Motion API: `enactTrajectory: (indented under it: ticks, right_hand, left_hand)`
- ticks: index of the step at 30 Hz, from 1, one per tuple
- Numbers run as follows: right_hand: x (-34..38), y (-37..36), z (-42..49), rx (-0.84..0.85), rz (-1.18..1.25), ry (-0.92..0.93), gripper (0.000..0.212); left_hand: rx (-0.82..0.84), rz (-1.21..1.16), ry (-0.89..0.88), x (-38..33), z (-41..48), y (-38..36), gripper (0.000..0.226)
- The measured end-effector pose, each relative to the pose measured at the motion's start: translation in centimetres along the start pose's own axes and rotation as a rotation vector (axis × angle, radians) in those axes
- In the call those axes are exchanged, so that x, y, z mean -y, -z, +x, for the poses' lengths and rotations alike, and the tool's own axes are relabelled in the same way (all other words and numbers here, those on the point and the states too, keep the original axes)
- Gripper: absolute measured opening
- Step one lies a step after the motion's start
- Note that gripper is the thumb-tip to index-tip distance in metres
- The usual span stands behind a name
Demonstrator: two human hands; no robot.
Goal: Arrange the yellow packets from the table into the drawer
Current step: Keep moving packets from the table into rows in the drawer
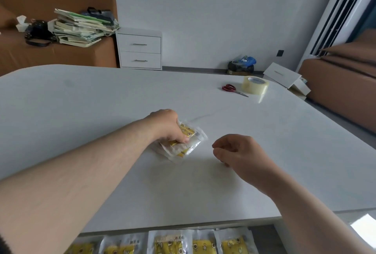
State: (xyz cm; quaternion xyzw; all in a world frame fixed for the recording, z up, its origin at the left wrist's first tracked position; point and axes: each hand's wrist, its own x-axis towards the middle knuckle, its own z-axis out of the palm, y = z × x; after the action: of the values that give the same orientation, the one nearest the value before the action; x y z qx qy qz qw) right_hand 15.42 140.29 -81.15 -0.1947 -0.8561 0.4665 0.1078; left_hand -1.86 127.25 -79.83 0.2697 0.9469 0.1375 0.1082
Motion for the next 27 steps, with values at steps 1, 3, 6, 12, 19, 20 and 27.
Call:
enactTrajectory:
  ticks: [1, 3, 6, 12, 19, 20, 27]
  right_hand:
    - [0.0, 0.0, 0.1, -0.001, -0.022, 0.004, 0.005]
    - [0.1, -0.2, 0.5, -0.004, -0.079, 0.025, 0.004]
    - [0.4, -0.6, 1.1, 0.026, -0.185, 0.079, 0.007]
    - [1.2, -1.1, 2.6, 0.174, -0.462, 0.184, 0.017]
    - [5.7, -2.8, 7.1, 0.378, -0.595, 0.353, 0.047]
    - [6.4, -2.8, 7.8, 0.448, -0.637, 0.361, 0.054]
    - [7.8, -3.3, 10.2, 0.693, -0.954, 0.288, 0.072]
  left_hand:
    - [0.002, 0.007, 0.019, 0.2, 0.0, 0.2, 0.054]
    - [0.02, -0.007, 0.059, 0.4, 0.0, 0.6, 0.048]
    - [0.058, -0.076, 0.133, 1.1, -0.3, 1.1, 0.047]
    - [0.024, -0.462, 0.235, 5.4, -1.0, 1.5, 0.034]
    - [-0.045, -0.888, 0.272, 9.1, -2.1, 2.8, 0.017]
    - [-0.033, -0.954, 0.285, 9.5, -2.3, 2.9, 0.015]
    - [0.037, -1.134, 0.293, 11.8, -2.8, 3.3, 0.007]
